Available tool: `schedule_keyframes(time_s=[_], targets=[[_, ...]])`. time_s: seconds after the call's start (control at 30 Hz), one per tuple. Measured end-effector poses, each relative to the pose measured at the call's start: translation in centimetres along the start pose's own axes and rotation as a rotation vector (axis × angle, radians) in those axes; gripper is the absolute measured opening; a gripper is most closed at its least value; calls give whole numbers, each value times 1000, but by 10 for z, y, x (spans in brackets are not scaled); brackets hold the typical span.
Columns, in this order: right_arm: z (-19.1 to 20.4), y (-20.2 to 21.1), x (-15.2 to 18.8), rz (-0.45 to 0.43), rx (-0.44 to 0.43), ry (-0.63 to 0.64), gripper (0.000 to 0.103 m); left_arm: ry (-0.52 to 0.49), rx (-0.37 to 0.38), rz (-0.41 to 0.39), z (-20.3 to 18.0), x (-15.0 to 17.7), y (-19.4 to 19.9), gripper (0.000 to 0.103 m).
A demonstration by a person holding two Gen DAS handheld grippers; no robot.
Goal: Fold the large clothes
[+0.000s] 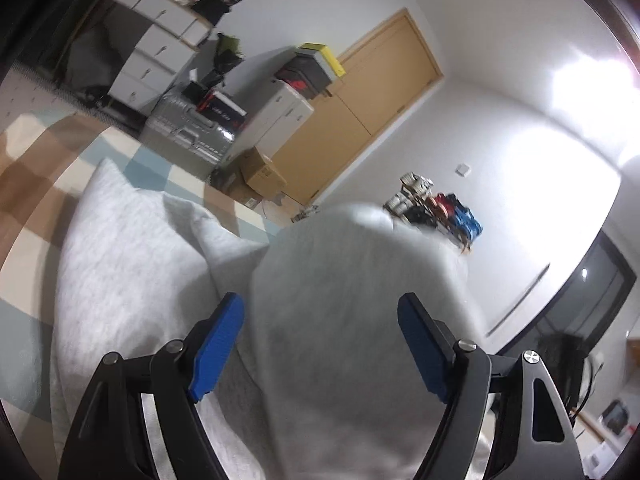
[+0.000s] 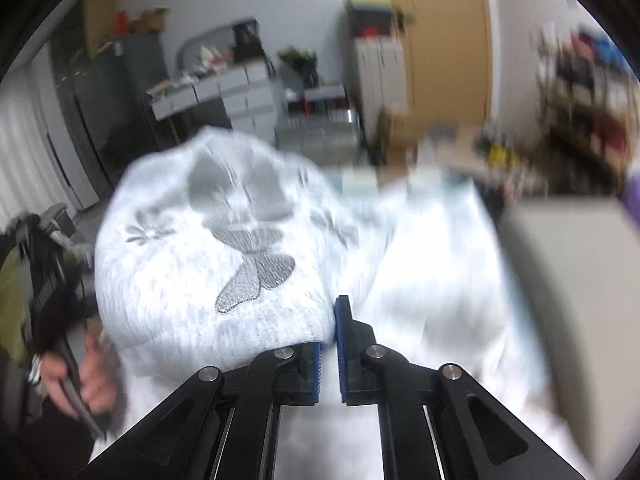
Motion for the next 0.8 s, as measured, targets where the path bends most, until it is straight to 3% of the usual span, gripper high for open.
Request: schedule_keyframes(time_s=[0.13, 0.17, 0.2, 0.23, 0.3, 0.37, 0.47, 0.53, 0.6, 0.63, 0.7, 0.73, 0.77, 0.8], targets=[[-2, 1, 32, 5, -17, -47, 17, -91, 31, 16, -23, -2, 2, 76], [-2, 7, 35, -16, -21, -52, 23, -91, 46, 22, -27, -3, 5, 76], [0, 13, 38, -35, -23, -50, 38, -91, 74, 30, -35, -5, 8, 76], [0, 20, 41, -52, -18, -47, 45, -105, 88, 46, -44, -8, 10, 80], [3, 35, 48, -111, -24, -54, 63, -154, 49, 56, -55, -13, 7, 92], [2, 43, 49, -156, -73, -79, 67, -255, -86, 54, -66, -18, -3, 101], [3, 57, 64, -181, -139, -121, 68, -296, -174, 221, -71, -13, -37, 101], [5, 65, 69, -192, -184, -150, 71, -244, -191, 463, -62, 7, -72, 101], [4, 75, 78, -205, -204, -177, 73, -258, -328, 596, -46, 24, -98, 100], [4, 80, 83, -213, -213, -190, 73, -274, -364, 619, -40, 32, -105, 100], [-2, 87, 93, -216, -237, -218, 73, -292, -420, 681, -30, 42, -122, 76], [-5, 87, 95, -212, -243, -236, 73, -296, -460, 698, -25, 44, -129, 34], [-8, 91, 98, -210, -252, -252, 73, -296, -491, 709, -22, 43, -132, 12], [-12, 94, 100, -210, -257, -268, 73, -297, -508, 714, -21, 38, -137, 11]])
Point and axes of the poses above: each gripper's, at about its wrist camera, not at the fingertips, and y roughly against the way its jaws point, z to its left, x to its underside, the point moved 6 cm from there along -y, roughly the way its jaws point, and after that the axes turned 5 degrees about y, right-handed, at the moved point
